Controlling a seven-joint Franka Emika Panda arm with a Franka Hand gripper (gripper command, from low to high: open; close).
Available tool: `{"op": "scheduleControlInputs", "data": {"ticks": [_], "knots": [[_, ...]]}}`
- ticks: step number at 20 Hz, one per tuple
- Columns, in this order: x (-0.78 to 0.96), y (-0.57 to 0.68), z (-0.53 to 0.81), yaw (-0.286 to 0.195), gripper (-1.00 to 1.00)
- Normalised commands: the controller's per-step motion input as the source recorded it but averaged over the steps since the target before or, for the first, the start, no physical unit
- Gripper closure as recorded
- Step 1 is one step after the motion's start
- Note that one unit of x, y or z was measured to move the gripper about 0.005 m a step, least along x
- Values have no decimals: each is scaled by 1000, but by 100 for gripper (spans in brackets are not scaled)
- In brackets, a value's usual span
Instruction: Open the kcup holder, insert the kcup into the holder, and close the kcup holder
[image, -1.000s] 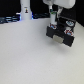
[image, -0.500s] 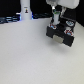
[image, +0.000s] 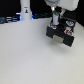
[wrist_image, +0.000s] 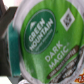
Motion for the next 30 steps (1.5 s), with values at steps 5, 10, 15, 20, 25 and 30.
{"op": "scheduleControlInputs", "data": {"ticks": [5, 10, 15, 20, 25, 30], "knots": [[479, 555, 477, -19, 100], [513, 535, 461, -14, 100], [419, 330, 179, -22, 100], [173, 92, -57, 13, 100], [75, 78, -128, 20, 100], [-17, 179, 197, 17, 100]]}}
